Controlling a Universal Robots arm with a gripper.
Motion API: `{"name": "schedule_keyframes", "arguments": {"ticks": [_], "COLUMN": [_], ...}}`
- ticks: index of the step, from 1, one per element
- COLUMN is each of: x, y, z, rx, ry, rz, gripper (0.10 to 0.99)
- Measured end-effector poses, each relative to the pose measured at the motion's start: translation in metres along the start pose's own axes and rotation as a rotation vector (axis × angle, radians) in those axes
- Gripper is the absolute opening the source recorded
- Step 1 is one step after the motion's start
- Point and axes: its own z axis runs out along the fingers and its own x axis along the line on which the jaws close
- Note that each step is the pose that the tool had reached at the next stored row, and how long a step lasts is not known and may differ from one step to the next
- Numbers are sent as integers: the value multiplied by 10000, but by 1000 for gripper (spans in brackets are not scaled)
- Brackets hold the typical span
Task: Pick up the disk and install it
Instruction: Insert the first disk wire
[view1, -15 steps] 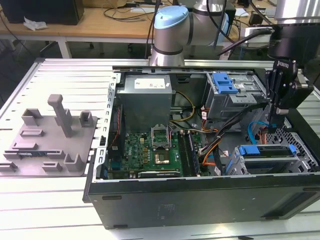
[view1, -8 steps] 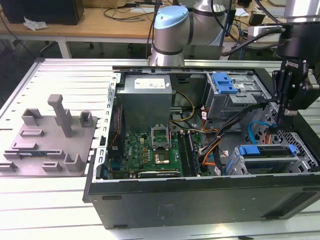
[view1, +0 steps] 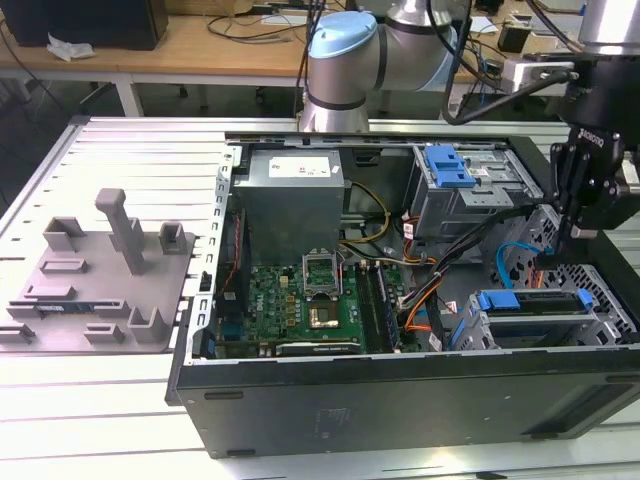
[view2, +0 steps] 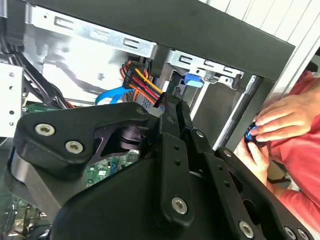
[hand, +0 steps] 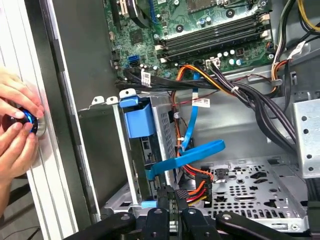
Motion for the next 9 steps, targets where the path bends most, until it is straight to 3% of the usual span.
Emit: {"name": "schedule_keyframes", "arguments": {"ticks": [3,5,6,7,9], "x": [45,70,87,98,146], "y": [4,12,19,28,71], "z": [13,19,23,26,35], "rx": [10,33,43,42,30], "ry": [-113,-291,-462,-571,-658], "rz": [16,44,68,81,89], "gripper": [169,169,169,169,169]}}
